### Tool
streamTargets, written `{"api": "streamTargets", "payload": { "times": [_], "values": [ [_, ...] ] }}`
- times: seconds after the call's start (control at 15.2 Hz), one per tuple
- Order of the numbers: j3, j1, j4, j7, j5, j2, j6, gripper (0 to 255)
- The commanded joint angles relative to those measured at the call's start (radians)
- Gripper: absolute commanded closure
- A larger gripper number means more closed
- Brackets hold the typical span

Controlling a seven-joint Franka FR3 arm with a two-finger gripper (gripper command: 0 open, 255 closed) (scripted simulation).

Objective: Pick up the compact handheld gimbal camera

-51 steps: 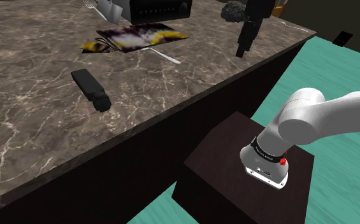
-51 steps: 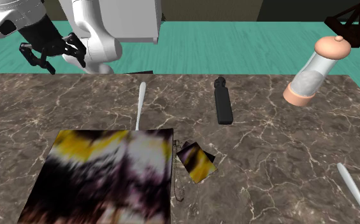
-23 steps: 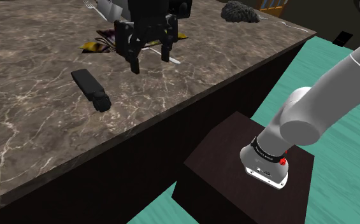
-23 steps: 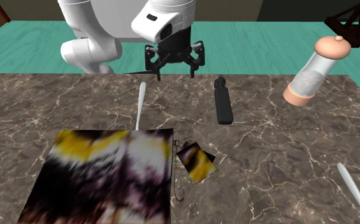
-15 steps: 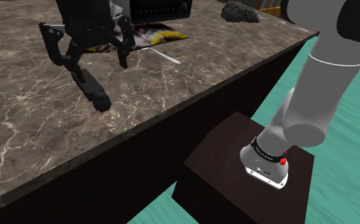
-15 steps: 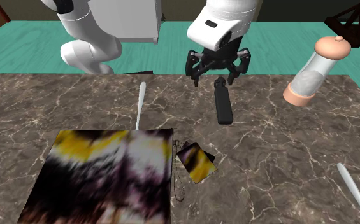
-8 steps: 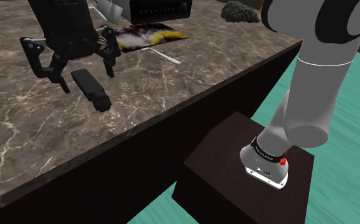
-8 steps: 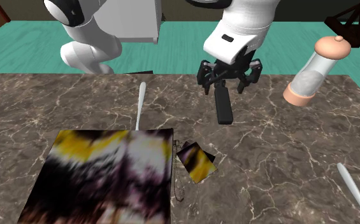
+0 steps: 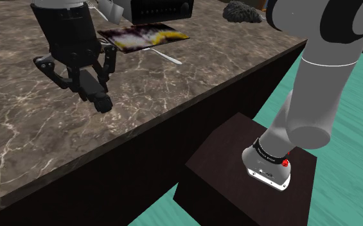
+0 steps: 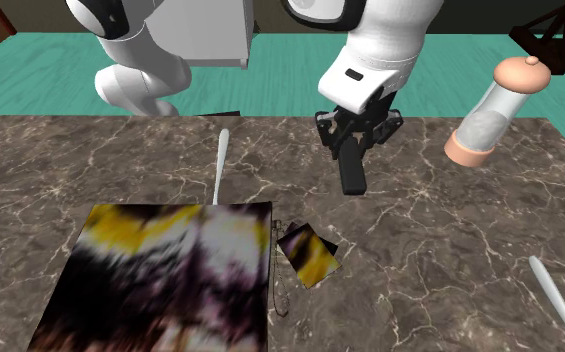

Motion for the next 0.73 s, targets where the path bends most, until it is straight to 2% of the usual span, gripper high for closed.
{"api": "streamTargets", "payload": {
  "times": [0.0, 0.33, 0.66],
  "values": [
    [0.000, 0.000, -0.002, 0.000, 0.000, 0.000, 0.001, 255],
    [0.000, 0.000, -0.002, 0.000, 0.000, 0.000, 0.000, 255],
    [0.000, 0.024, 0.102, 0.008, -0.015, 0.025, -0.080, 255]
  ]
}}
